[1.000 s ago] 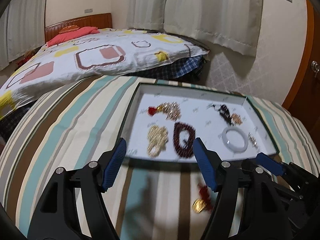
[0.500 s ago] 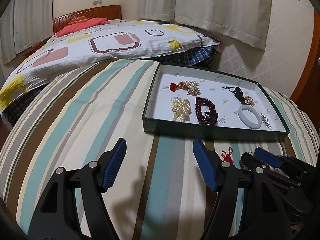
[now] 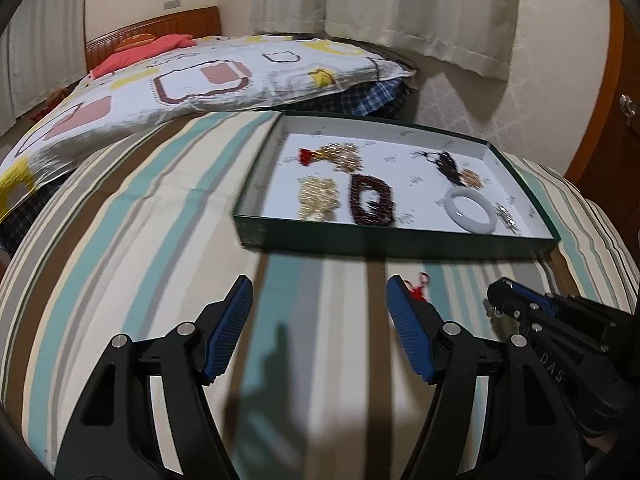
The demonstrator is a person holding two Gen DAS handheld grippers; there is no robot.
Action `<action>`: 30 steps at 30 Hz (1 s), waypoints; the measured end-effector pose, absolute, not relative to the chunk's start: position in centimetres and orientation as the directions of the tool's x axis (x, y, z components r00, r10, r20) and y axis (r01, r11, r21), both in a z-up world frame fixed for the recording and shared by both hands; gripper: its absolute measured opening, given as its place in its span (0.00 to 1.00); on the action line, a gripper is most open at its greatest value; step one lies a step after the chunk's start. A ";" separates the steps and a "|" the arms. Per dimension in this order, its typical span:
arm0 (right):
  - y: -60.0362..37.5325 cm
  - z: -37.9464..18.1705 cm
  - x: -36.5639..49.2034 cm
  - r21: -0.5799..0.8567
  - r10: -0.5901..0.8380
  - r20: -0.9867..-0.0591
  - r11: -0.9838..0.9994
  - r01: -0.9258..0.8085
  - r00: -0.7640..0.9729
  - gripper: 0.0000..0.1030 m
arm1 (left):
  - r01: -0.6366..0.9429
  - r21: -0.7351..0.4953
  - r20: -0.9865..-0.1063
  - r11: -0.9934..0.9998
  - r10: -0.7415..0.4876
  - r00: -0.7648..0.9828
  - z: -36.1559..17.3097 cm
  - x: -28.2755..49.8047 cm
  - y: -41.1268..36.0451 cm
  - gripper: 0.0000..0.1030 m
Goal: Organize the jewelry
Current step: 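Close the right tool on the silver ring while the left tool closes on the red knot coin charm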
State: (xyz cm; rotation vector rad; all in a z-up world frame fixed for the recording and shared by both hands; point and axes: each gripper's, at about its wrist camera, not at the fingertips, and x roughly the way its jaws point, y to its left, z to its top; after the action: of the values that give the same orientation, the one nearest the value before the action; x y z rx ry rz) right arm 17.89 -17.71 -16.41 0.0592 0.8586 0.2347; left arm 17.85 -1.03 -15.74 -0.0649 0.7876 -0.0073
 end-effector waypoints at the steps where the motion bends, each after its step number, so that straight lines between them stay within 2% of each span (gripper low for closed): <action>1: -18.3 -16.3 17.7 0.144 0.221 -0.741 0.975 -0.171 0.634 0.04 | -0.005 -0.061 -0.709 0.998 -0.040 0.704 -15.8 17.8 -1.6 0.66; 16: -23.4 -16.6 16.7 0.171 0.185 -0.732 0.981 -0.086 0.656 0.04 | 0.088 -0.035 -0.758 0.995 -0.084 0.646 -18.1 18.6 -6.6 0.63; 23: -23.6 -16.9 16.8 0.194 0.201 -0.731 0.977 -0.085 0.652 0.04 | 0.102 -0.048 -0.781 0.994 -0.101 0.616 -19.0 18.8 -6.7 0.44; 25: -23.6 -16.9 16.9 0.196 0.204 -0.731 0.977 -0.086 0.651 0.04 | 0.107 -0.051 -0.780 0.993 -0.107 0.617 -19.0 18.7 -6.5 0.37; 27: -23.6 -16.9 16.8 0.195 0.204 -0.731 0.977 -0.086 0.652 0.04 | 0.113 -0.057 -0.779 0.992 -0.115 0.617 -18.9 18.7 -6.3 0.22; 30: -23.5 -16.9 16.8 0.195 0.206 -0.731 0.977 -0.090 0.651 0.04 | 0.118 -0.074 -0.776 0.990 -0.132 0.617 -18.9 18.7 -6.0 0.19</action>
State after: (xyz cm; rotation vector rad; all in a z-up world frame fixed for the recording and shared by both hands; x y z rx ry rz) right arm 16.82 -23.48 -16.94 0.1459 0.8464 0.1688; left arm 18.72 -6.01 -18.86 -0.0162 0.8946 -0.1440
